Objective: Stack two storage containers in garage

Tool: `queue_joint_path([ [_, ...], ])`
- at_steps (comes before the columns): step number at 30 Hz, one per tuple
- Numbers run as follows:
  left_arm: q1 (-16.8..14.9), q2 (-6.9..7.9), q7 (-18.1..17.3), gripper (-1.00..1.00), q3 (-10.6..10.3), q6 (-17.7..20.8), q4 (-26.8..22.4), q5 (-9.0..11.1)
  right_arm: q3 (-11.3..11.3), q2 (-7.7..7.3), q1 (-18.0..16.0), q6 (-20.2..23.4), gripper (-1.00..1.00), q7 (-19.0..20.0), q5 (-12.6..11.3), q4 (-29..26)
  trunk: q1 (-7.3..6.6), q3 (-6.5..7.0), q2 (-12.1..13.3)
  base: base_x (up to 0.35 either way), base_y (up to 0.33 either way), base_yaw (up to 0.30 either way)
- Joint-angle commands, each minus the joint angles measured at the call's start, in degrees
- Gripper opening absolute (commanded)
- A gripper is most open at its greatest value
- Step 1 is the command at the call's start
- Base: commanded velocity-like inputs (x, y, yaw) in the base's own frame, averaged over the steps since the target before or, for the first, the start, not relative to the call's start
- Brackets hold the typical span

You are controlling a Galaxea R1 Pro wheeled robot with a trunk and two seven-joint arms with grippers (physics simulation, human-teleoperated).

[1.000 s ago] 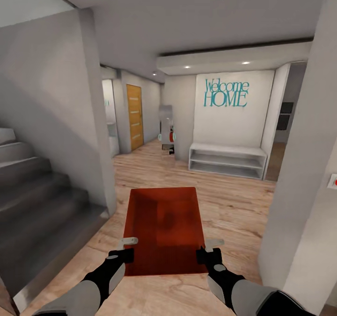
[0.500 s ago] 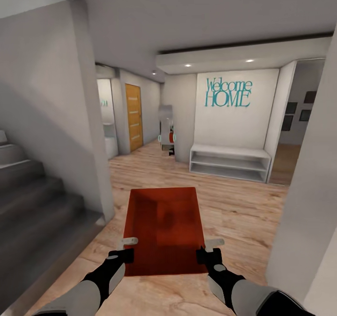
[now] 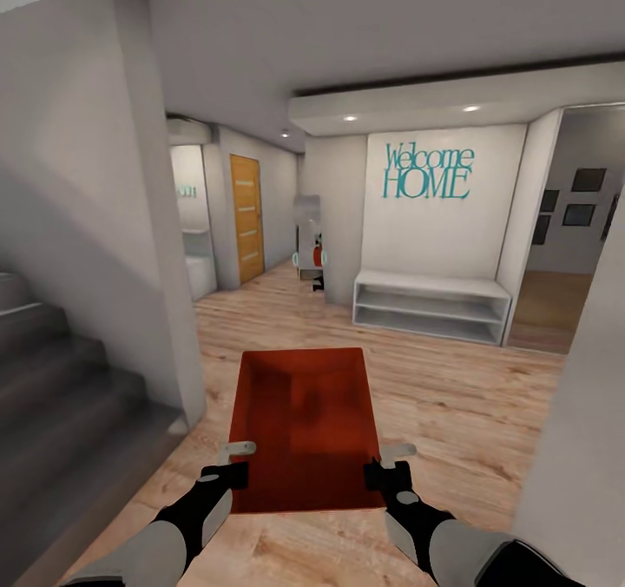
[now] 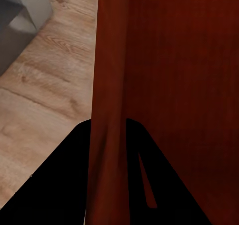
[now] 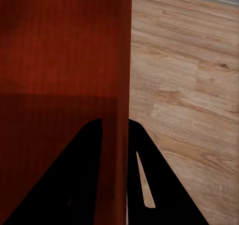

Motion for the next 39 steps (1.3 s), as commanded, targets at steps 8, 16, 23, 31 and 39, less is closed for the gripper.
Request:
queue_joint_path([
  [8,-0.07,2.71,0.37,-1.00,2.70,0.40,-0.19,2.31,-3.45,0.00,-0.03,-0.10,-1.00,-0.10,0.32,-0.10,0.04,-0.08,-0.06,0.322,0.000,0.000],
  [16,-0.06,2.71,0.37,-1.00,2.70,0.39,-0.19,2.31,-3.45,0.00,-0.03,-0.11,-1.00,-0.09,0.32,-0.10,0.04,-0.08,-0.06,0.322,0.000,0.000],
  [23,-0.07,2.71,0.37,-1.00,2.70,0.40,-0.19,2.31,-3.45,0.00,-0.03,-0.02,-1.00,-0.10,0.32,-0.10,0.04,-0.08,-0.06,0.322,0.000,0.000],
  [31,-0.07,2.80,0.37,-1.00,2.70,0.40,-0.10,2.31,-3.45,0.00,-0.03,-0.03,-1.00,-0.10,0.32,-0.10,0.04,-0.08,-0.06,0.322,0.000,0.000],
  [39,-0.06,2.84,0.37,-1.00,2.70,0.40,-0.10,2.31,-3.45,0.00,-0.03,-0.02,-1.00,-0.10,0.32,-0.10,0.04,-0.08,-0.06,0.322,0.000,0.000],
])
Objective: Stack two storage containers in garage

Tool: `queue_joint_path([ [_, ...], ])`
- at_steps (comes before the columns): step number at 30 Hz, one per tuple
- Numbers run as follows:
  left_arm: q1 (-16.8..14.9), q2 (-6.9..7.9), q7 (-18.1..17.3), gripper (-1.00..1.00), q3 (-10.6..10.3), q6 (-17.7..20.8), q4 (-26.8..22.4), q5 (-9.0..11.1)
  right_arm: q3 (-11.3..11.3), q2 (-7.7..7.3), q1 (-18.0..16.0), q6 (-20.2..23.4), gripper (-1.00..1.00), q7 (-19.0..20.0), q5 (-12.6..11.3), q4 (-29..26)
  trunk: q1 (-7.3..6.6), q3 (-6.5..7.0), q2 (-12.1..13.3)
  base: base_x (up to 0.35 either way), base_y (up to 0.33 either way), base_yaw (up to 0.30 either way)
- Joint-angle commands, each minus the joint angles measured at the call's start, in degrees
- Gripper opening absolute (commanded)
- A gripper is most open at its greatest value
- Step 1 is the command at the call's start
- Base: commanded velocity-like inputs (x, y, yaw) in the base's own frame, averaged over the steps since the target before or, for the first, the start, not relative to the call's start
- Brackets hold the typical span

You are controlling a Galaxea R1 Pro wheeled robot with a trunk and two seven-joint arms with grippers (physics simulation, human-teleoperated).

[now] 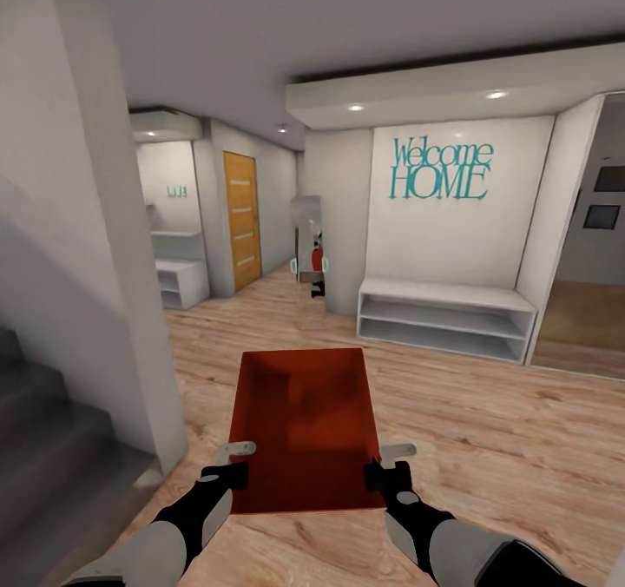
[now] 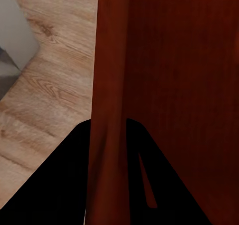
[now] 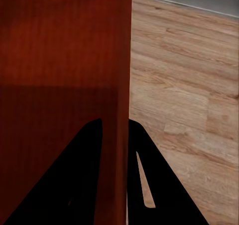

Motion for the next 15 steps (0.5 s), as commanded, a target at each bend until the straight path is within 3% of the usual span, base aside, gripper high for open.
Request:
queue_joint_path([
  [1,-0.03,2.86,0.37,-1.00,2.71,0.40,-0.22,2.27,-3.45,0.00,-0.04,-0.06,-1.00,-0.09,0.31,-0.13,0.04,-0.08,-0.06,0.322,0.000,0.000],
  [15,-0.04,2.88,0.37,-1.00,2.71,0.40,-0.22,2.27,-3.45,0.00,-0.04,-0.06,-1.00,-0.10,0.31,-0.13,0.04,-0.08,-0.06,0.322,0.000,0.000],
])
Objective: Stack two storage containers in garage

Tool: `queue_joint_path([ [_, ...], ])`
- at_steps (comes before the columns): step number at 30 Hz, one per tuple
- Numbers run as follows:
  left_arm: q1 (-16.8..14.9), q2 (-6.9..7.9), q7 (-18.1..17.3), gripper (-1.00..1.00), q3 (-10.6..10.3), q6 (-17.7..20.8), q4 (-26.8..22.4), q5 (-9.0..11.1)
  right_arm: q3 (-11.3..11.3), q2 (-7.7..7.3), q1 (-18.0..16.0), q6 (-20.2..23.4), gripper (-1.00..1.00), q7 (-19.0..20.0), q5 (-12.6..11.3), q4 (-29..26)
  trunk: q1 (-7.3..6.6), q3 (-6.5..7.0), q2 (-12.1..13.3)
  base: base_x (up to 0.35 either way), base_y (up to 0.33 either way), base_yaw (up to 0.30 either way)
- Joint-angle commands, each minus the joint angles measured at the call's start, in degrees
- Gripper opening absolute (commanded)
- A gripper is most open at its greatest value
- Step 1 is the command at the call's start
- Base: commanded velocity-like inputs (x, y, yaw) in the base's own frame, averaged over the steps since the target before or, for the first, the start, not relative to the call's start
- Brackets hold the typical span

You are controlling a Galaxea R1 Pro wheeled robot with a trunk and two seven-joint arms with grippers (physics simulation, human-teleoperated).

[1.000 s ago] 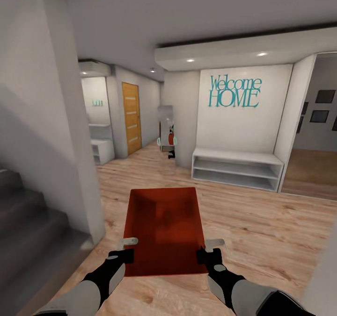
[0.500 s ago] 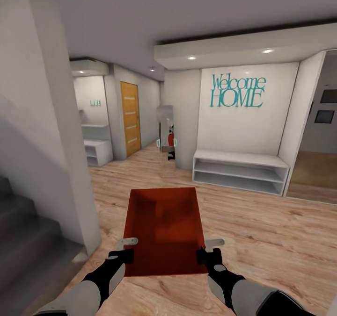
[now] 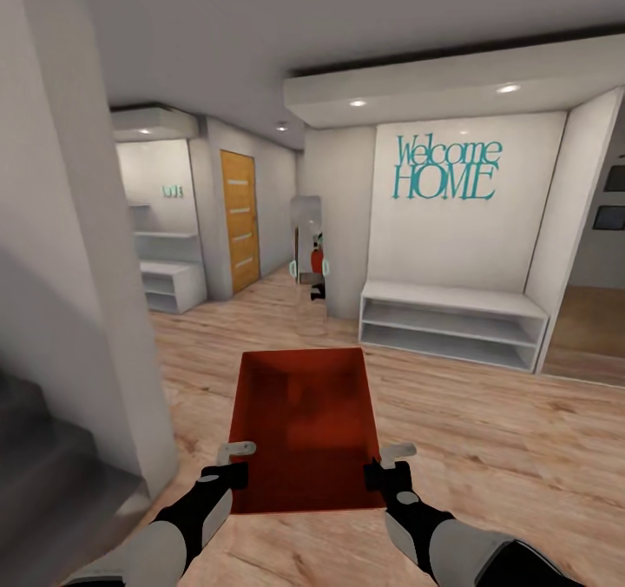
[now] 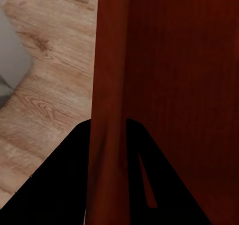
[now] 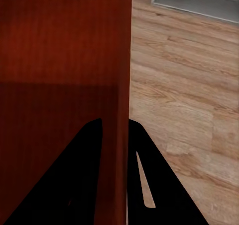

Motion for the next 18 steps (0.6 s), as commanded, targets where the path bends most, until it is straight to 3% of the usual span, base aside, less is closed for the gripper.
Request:
queue_joint_path([
  [1,-0.02,2.88,0.37,-1.00,2.72,0.40,-0.22,2.27,-3.45,0.00,-0.04,-0.06,-1.00,-0.09,0.32,-0.13,0.04,-0.08,-0.06,0.322,0.000,0.000],
  [18,-0.04,2.90,0.37,-1.00,2.72,0.40,-0.22,2.27,-3.45,0.00,-0.04,-0.06,-1.00,-0.08,0.32,-0.13,0.04,-0.08,-0.06,0.322,0.000,0.000],
])
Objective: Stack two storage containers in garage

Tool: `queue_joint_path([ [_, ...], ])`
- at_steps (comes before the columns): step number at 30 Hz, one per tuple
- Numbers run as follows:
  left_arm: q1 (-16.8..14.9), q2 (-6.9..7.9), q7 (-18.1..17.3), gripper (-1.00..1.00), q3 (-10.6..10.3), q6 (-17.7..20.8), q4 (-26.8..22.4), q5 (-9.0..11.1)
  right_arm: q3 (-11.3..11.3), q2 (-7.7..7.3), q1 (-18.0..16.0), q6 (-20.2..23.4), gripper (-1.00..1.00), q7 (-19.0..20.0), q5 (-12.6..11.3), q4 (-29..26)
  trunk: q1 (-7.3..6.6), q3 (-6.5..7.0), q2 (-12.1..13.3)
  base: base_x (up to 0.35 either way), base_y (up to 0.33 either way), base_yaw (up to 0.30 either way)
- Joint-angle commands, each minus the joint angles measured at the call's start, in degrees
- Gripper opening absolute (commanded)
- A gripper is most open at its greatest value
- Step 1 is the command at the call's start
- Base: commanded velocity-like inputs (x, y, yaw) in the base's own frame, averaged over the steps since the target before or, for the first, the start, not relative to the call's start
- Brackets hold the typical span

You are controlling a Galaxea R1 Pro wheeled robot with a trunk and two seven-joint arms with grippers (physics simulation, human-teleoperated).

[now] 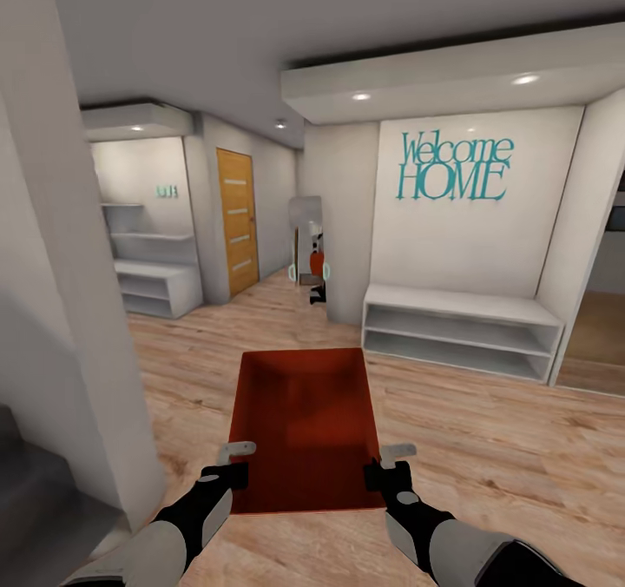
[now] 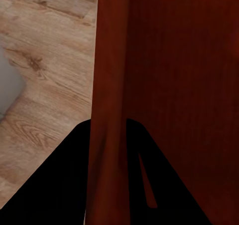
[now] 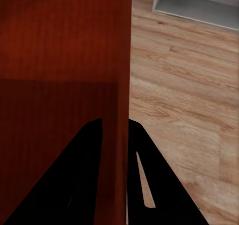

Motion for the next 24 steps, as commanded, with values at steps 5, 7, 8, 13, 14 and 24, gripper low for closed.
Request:
queue_joint_path([
  [5,-0.05,2.90,0.37,-1.00,2.72,0.40,-0.22,2.28,-3.48,0.00,-0.04,-0.05,-1.00,-0.11,0.37,-0.13,0.04,-0.08,-0.06,0.322,0.000,0.000],
  [7,-0.05,2.95,0.37,-1.00,2.72,0.40,-0.22,2.28,-3.48,0.00,-0.04,-0.05,-1.00,-0.10,0.37,-0.13,0.04,-0.08,-0.06,0.322,0.000,0.000],
  [8,-0.06,2.96,0.37,-1.00,2.72,0.40,-0.22,2.28,-3.48,0.00,-0.04,-0.05,-1.00,-0.11,0.37,-0.13,0.04,-0.08,-0.06,0.322,0.000,0.000],
  [13,-0.05,2.97,0.37,-1.00,2.72,0.40,-0.22,2.28,-3.48,0.00,-0.04,-0.05,-1.00,-0.09,0.37,-0.13,0.04,-0.08,-0.06,0.322,0.000,0.000],
  [14,-0.03,2.97,0.37,-1.00,2.72,0.40,-0.22,2.28,-3.48,0.00,-0.04,-0.05,-1.00,-0.10,0.37,-0.13,0.04,-0.08,-0.06,0.322,0.000,0.000],
  [24,-0.05,2.97,0.37,-1.00,2.72,0.38,-0.22,2.28,-3.48,0.00,-0.04,-0.12,-1.00,-0.11,0.37,-0.13,0.04,-0.08,-0.06,0.322,0.000,0.000],
])
